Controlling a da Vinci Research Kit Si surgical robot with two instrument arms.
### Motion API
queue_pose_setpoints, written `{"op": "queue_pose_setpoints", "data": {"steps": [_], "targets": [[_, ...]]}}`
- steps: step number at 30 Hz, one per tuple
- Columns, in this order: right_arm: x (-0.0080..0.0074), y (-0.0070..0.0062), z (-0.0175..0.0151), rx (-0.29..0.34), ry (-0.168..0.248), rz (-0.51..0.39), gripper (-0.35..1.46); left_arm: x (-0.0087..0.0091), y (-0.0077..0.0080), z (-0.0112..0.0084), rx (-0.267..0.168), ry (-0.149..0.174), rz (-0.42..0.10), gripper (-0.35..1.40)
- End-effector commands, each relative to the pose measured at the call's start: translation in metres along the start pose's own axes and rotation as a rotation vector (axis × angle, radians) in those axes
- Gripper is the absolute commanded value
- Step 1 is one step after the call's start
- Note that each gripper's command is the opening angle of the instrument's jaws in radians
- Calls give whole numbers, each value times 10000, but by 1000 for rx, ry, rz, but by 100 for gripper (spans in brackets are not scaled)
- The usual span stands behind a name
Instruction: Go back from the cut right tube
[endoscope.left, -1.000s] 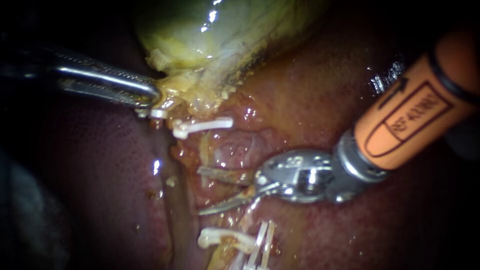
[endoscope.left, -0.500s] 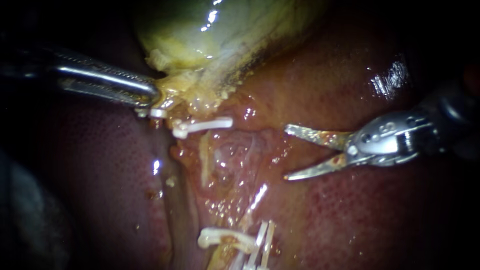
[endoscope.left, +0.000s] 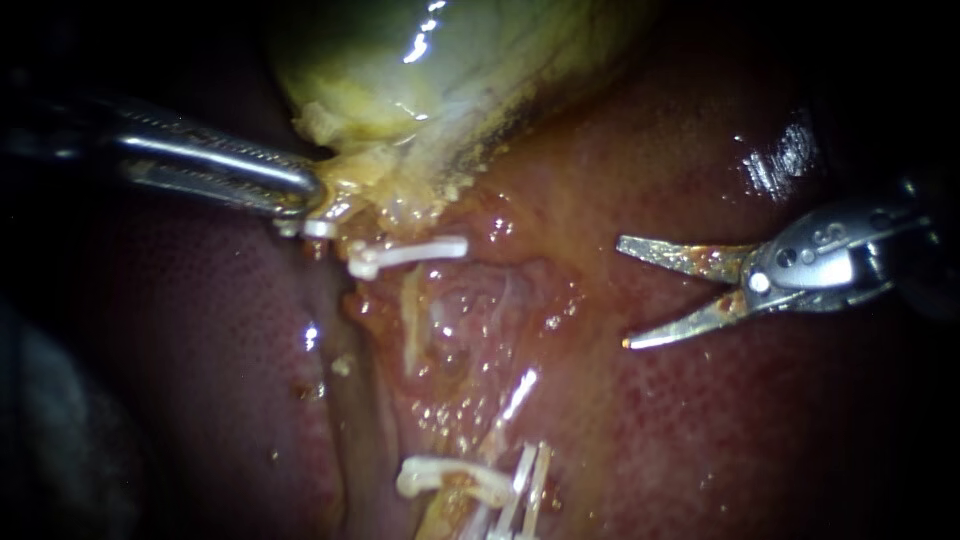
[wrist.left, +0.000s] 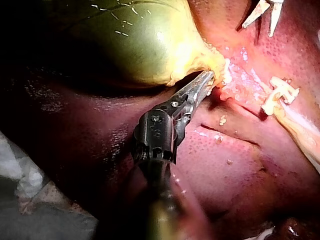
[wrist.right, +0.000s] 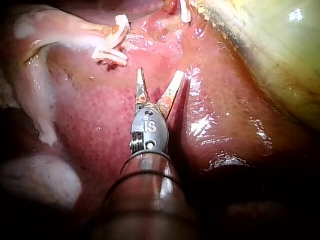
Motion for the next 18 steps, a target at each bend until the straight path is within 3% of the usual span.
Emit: {"op": "queue_pose_setpoints", "data": {"steps": [1,13,18], "targets": [[0,0,1,-1,0,-1,145,0,0,3,7,1,1,-35],[0,0,2,-1,-1,0,145,-16,-9,58,-18,-4,15,-35],[1,-1,2,-1,-1,0,145,-24,-16,69,-24,-3,3,-35]]}}
